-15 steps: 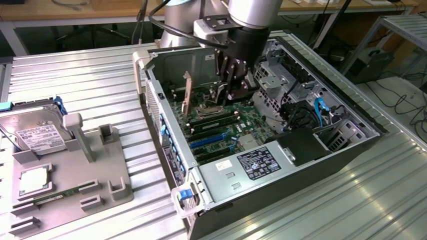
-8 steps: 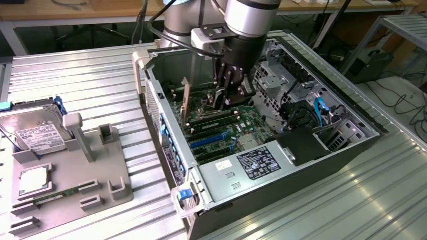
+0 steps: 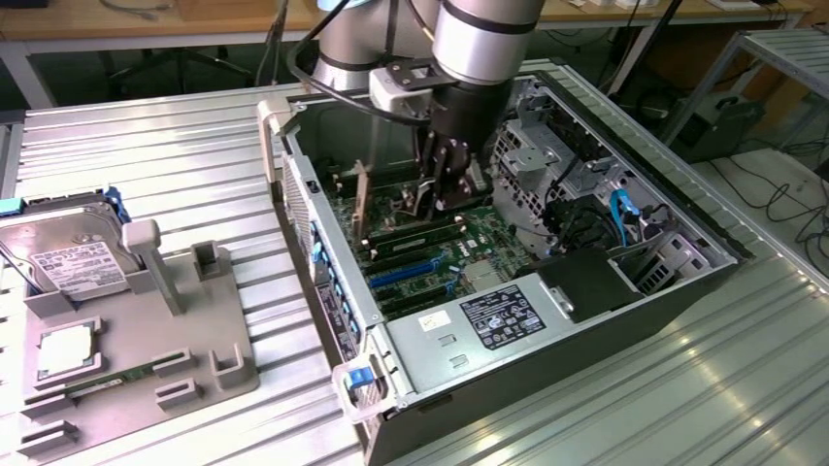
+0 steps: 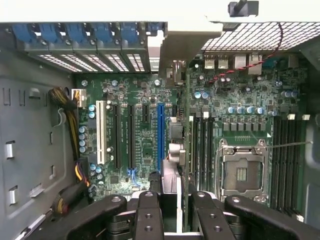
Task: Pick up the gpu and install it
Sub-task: 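Insert the gpu into the slot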
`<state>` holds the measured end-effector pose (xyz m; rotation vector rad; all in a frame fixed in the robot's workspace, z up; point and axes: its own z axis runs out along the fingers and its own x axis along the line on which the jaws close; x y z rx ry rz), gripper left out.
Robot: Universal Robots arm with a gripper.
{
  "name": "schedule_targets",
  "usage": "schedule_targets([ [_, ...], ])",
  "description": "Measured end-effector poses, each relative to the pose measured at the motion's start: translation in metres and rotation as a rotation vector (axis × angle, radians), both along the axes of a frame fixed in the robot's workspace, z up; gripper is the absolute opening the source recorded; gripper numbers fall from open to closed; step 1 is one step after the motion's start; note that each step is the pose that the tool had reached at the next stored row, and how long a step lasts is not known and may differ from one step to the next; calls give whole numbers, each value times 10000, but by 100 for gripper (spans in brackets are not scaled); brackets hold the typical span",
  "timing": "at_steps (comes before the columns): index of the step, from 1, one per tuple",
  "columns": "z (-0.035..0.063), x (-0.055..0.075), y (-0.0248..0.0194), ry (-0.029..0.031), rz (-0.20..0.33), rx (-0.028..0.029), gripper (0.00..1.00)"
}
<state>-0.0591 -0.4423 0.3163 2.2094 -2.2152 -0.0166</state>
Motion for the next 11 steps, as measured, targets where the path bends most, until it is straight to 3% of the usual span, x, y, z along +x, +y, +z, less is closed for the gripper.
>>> schedule_targets([
  [8, -151, -61, -9, -10, 0, 1, 28],
  [9, -160, -62, -8, -40, -2, 2, 28],
  [11, -173, -64, -9, -154, -2, -2, 28],
])
